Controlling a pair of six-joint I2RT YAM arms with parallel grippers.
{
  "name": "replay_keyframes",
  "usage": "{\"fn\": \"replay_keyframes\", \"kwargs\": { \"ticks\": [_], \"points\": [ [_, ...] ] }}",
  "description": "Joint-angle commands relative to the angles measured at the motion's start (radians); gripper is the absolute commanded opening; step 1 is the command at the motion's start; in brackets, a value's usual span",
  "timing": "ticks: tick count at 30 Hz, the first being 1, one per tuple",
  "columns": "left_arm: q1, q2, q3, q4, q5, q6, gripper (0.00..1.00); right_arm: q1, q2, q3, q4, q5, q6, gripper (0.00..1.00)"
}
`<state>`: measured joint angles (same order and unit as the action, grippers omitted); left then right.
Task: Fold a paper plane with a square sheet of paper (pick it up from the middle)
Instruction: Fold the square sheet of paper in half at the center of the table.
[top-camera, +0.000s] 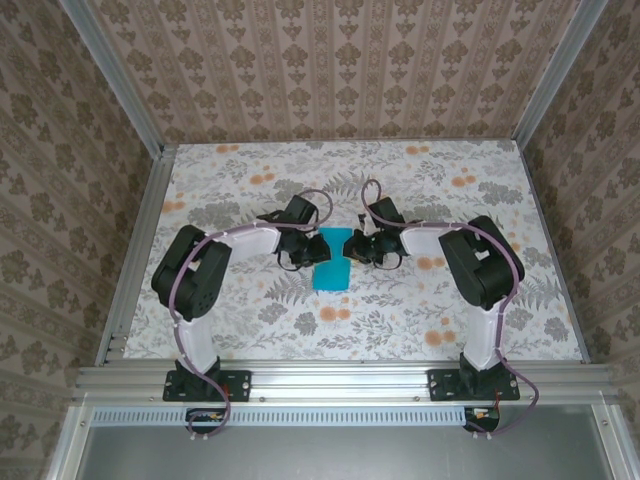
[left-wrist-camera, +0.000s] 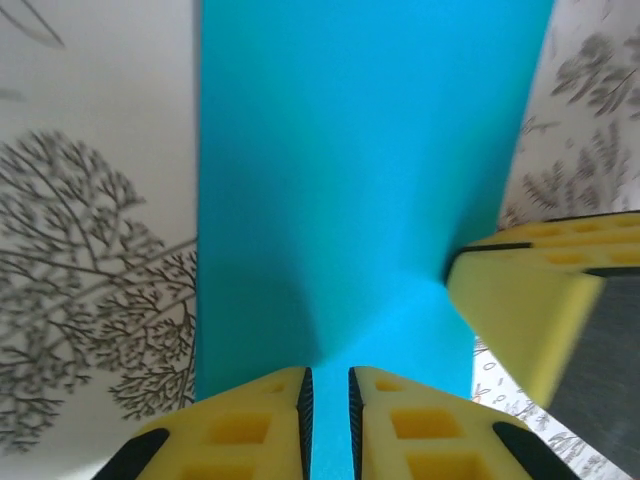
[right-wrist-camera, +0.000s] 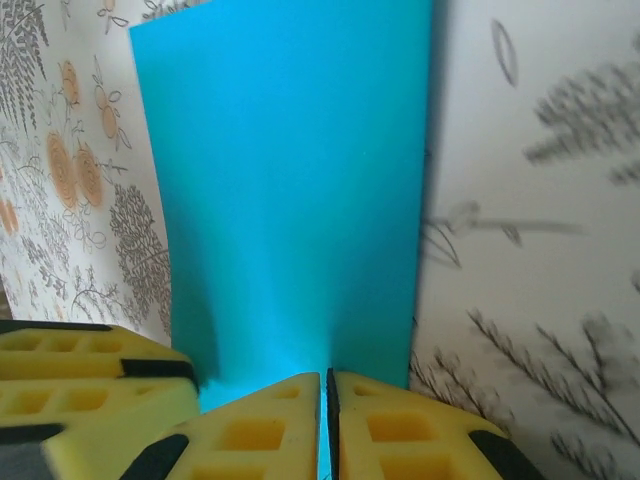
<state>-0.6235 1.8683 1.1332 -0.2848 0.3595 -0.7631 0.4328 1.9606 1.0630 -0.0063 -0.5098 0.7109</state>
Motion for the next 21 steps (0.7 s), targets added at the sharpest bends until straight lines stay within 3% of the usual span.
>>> {"fn": "replay_keyframes", "kwargs": {
  "ticks": [1, 14, 21],
  "points": [
    [0.032, -0.064, 0.032, -0.016, 0.008, 0.022, 0.22, -0.001, 0.060, 0.058, -0.062, -0.009, -0.078, 0.13],
    [0.111, -0.110, -0.005, -0.014, 0.006, 0.033, 0.29, 0.051, 0.129, 0.197, -0.305, -0.093, -0.427, 0.13],
    [0.102, -0.021, 0.024, 0.009, 0.067, 0.035, 0.24, 0.058, 0.095, 0.198, -0.279, -0.081, -0.401, 0.14]
  ]
}}
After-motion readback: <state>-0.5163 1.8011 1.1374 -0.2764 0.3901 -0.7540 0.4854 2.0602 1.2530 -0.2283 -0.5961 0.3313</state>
